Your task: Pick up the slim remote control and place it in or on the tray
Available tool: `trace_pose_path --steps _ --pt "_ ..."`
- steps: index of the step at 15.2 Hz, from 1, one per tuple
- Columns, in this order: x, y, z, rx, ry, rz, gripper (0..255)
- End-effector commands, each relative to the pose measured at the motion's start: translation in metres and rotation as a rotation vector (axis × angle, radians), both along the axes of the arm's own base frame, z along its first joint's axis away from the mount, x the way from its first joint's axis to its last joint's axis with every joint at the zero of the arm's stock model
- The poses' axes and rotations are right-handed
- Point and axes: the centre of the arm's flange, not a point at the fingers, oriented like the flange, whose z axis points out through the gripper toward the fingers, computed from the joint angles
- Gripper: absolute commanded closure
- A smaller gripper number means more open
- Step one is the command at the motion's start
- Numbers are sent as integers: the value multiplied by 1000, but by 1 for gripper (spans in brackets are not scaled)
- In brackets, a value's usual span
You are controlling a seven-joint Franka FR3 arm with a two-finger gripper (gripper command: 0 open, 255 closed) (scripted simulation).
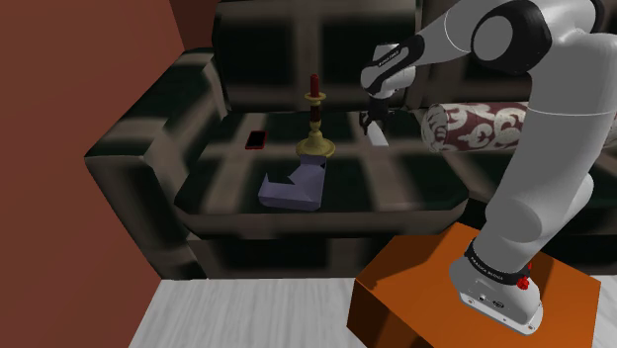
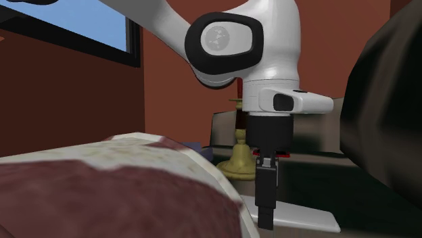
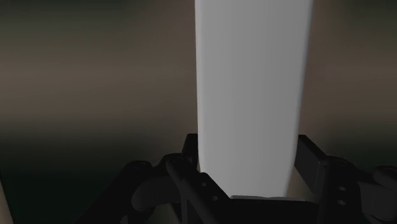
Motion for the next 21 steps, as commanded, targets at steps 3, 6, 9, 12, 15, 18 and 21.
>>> trace_pose_path --steps 3,6,9,12,15,18,21 --pt "0 -1 21 0 0 0 255" --pt "0 -1 37 0 0 0 255" --pt "0 -1 53 0 0 0 255" --pt "0 -1 68 0 0 0 255" --pt "0 -1 84 0 0 0 255" --pt "0 -1 100 0 0 0 255" --pt "1 26 105 0 0 0 255"
